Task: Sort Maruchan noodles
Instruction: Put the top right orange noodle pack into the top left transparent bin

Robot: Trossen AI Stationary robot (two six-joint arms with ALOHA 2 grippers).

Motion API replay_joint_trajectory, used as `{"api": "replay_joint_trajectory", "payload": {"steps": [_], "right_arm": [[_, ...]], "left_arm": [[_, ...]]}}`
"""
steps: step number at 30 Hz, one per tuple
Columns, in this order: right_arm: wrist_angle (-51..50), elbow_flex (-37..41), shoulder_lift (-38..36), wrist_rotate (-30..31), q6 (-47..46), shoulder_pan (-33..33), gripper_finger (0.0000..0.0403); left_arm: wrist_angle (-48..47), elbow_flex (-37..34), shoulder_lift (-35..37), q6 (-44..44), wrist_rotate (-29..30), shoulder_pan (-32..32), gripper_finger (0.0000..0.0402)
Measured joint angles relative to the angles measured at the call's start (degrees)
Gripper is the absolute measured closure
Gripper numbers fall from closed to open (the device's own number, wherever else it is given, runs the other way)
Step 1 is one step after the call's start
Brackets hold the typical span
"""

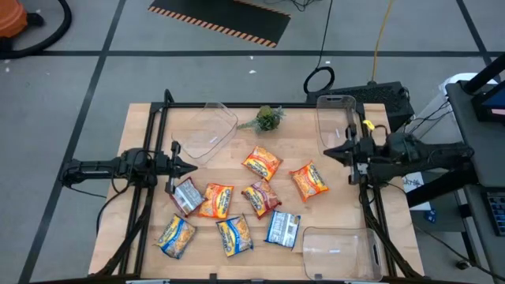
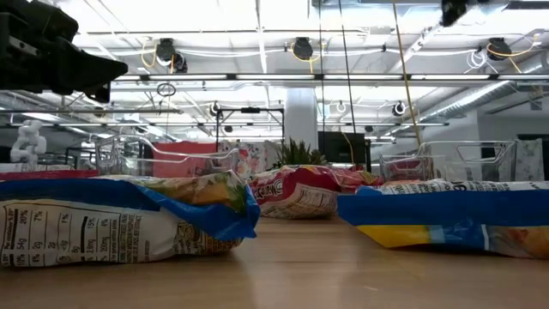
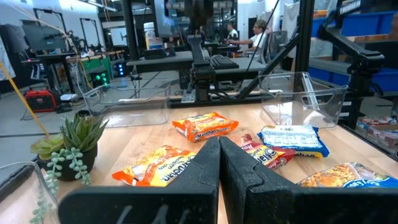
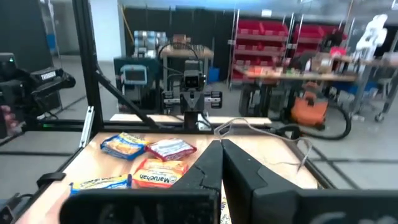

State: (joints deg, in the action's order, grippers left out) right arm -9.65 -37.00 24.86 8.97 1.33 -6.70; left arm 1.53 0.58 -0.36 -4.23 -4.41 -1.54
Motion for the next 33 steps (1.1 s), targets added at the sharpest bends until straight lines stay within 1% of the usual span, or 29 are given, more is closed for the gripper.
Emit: {"api": "replay_joint_trajectory", "payload": {"steps": [3, 10, 13, 17, 22, 26, 33], "right_arm": [[-5.14, -8.93, 7.23, 0.0, -0.94, 0.0, 0.0403], [-25.94, -31.41, 23.0, 0.22, -6.69, 0.0, 0.0403], [-34.72, -38.52, 28.53, 0.22, -9.6, 0.0, 0.0403], [-44.13, -44.48, 34.15, 0.2, -14.56, 0.0, 0.0403], [-53.68, -45.75, 38.42, 0.02, -23.03, -0.56, 0.0403], [-60.5, -44.09, 40.12, 0.67, -30.42, -2.29, 0.0394], [-61.34, -36.51, 41.12, 1.36, -36.78, -7.13, 0.0357]], "left_arm": [[0.01, 0.0, 0.01, 0.0, 0.0, 0.01, 0.0398], [0.28, 0.02, 0.02, 0.0, 0.0, 0.0, 0.0398], [0.34, 0.0, 0.02, 0.39, 0.0, 0.0, 0.0398], [0.52, 0.02, 0.02, 0.25, 0.0, 0.0, 0.0398], [2.83, 0.01, 0.02, 3.64, 0.0, 0.02, 0.0398], [3.16, 0.02, 0.02, 3.27, 0.8, 0.0, 0.0398], [3.83, 0.01, -0.02, 3.39, 3.2, 0.0, 0.0398]]}}
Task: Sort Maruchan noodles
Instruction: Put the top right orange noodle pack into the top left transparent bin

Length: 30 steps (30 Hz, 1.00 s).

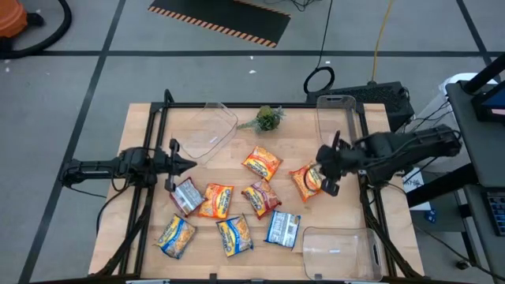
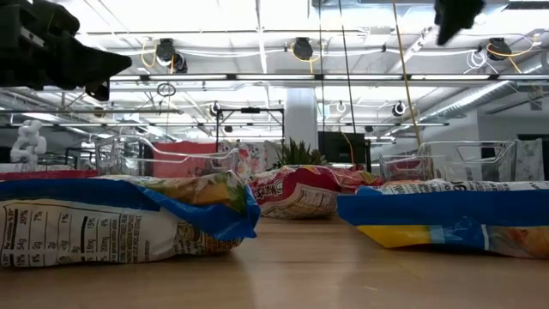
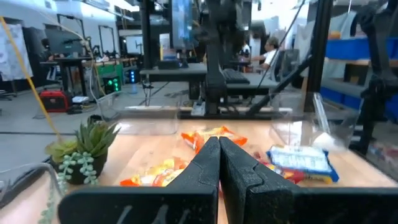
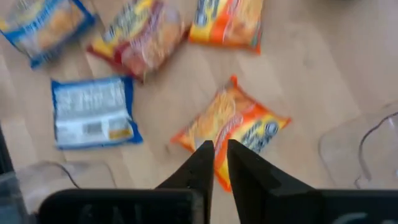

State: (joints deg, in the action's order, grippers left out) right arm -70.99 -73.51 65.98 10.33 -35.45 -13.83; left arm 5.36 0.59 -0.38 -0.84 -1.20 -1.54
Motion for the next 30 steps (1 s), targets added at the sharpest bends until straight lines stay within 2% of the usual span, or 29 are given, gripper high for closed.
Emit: {"api": "replay_joint_trajectory", "payload": {"steps": [5, 8, 12, 18, 23, 30], "right_arm": [[0.15, 7.57, 0.04, 0.21, -4.2, -4.05, 0.0326], [1.4, 12.35, 0.04, 0.17, -7.63, -6.59, 0.0306], [5.3, 18.26, 0.02, -0.01, -11.29, -10.0, 0.0275], [12.07, 24.59, 0.02, -2.42, -13.41, -12.24, 0.0234], [14.53, 27.38, 0.01, -2.89, -13.35, -12.17, 0.0217], [16.99, 32.89, 0.0, -2.69, -12.94, -12.17, 0.0215]], "left_arm": [[4.87, 0.18, 0.02, 0.81, 0.19, 0.0, 0.0398], [3.86, 2.73, -0.34, 0.59, 1.64, 0.0, 0.0398], [-1.47, 9.11, -3.3, -0.39, 6.18, 0.0, 0.0398], [-12.92, 22.92, -12.75, -0.49, 11.78, 0.0, 0.0398], [-18.59, 32.54, -21.33, -1.83, 10.43, 0.02, 0.0398], [-21.86, 40.98, -30.64, -1.0, -0.18, 0.61, 0.0398]]}}
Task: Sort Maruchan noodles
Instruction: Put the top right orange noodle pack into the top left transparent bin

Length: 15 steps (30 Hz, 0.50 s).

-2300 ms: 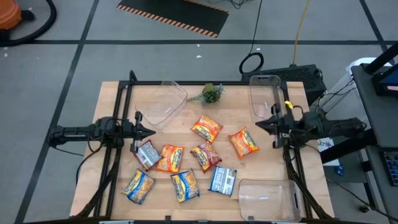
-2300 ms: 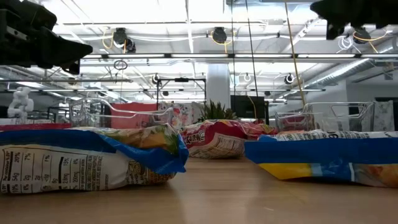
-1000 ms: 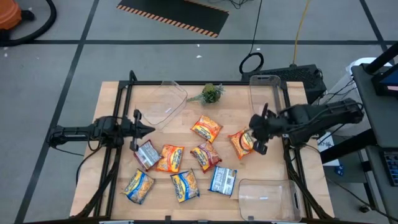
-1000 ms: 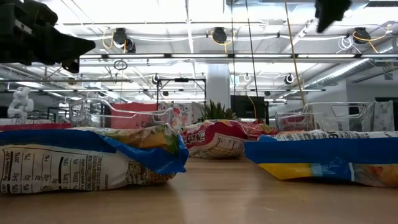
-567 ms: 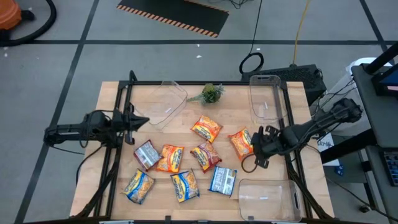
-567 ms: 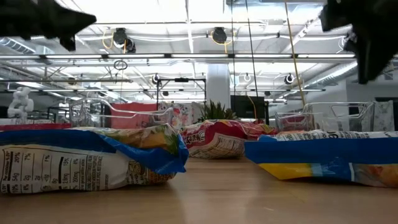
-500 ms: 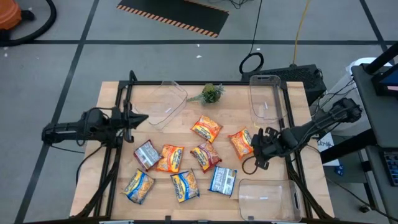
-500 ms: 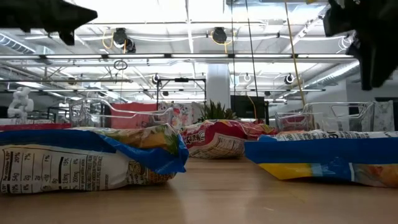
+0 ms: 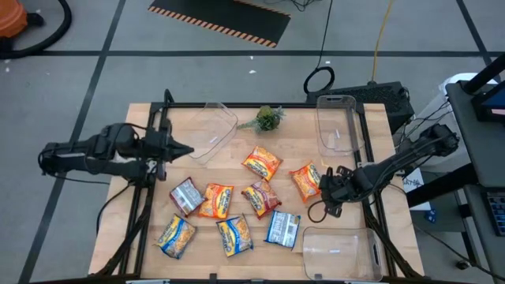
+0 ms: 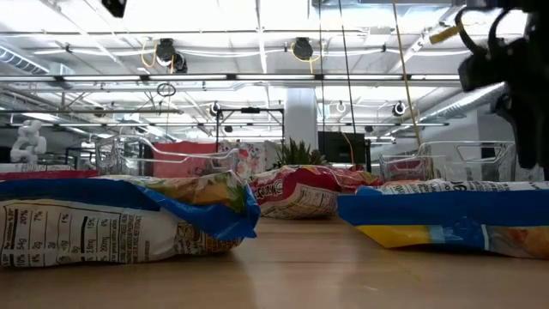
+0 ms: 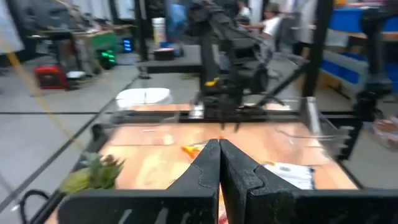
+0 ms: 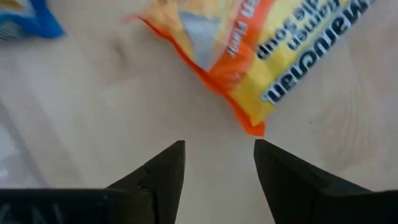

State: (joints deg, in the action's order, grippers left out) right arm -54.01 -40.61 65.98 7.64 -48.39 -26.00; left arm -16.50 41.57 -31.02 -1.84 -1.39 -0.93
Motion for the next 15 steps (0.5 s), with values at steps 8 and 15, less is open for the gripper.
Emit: {"api": "replay_joint_trajectory", "payload": {"steps": [8, 15], "right_arm": [[2.0, 3.34, 0.0, 1.82, 2.61, 0.02, 0.0215], [6.86, 7.28, 0.04, 3.07, 2.67, 0.62, 0.0215]], "left_arm": [[-0.16, 1.04, -9.33, -5.19, 1.39, 3.35, 0.0398], [-0.1, 1.04, -16.09, -6.87, 1.39, 3.63, 0.0398]]}}
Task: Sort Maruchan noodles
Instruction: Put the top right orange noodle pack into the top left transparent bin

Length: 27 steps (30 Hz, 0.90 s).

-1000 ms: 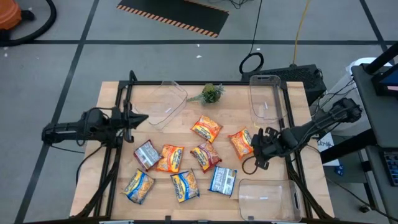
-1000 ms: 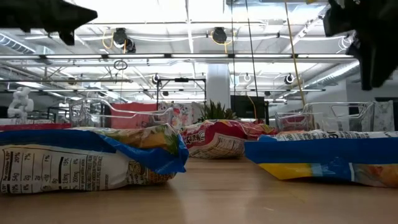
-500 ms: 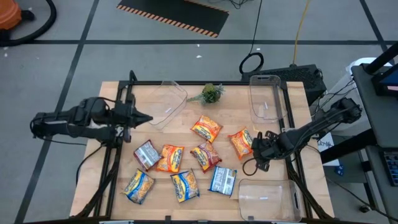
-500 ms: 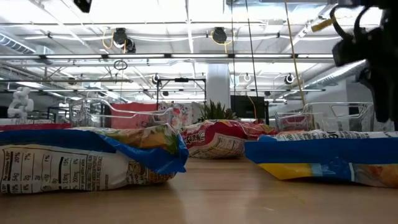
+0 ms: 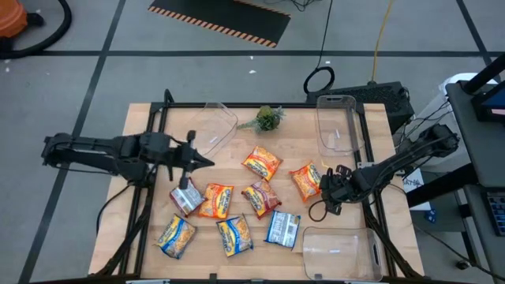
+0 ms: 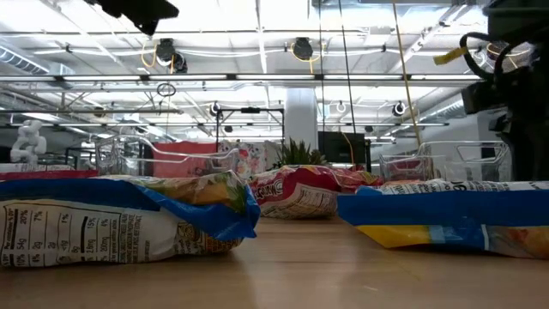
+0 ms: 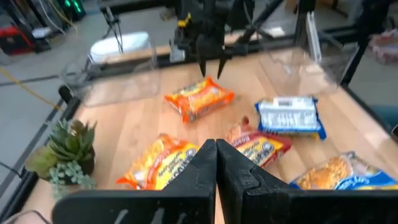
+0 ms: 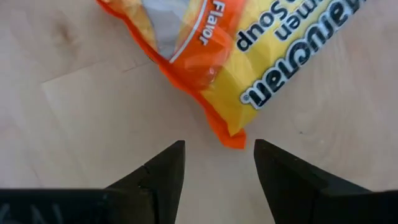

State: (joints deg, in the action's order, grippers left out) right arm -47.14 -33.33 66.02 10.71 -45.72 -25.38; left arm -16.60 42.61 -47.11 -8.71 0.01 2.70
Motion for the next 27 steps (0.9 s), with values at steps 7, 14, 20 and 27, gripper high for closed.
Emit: {"api": "replay_joint_trajectory", "payload": {"steps": [7, 14, 20, 27], "right_arm": [[8.69, 4.8, 0.0, 0.02, -0.08, 0.73, 0.0215], [10.21, 5.71, -0.05, 0.67, -1.02, 2.03, 0.0215], [10.94, 5.75, -0.02, 1.56, -0.14, 3.3, 0.0223], [10.9, 5.85, 0.04, 3.44, -0.14, 4.51, 0.0309]], "left_arm": [[0.15, 0.0, -4.65, -1.98, -3.87, 0.0, 0.0398], [0.59, 0.0, -6.78, -3.1, -4.28, -0.04, 0.0398], [2.89, 0.0, -6.91, -3.19, -4.28, -0.04, 0.0398], [4.68, 0.0, -6.89, -4.34, -4.28, -0.04, 0.0398]]}}
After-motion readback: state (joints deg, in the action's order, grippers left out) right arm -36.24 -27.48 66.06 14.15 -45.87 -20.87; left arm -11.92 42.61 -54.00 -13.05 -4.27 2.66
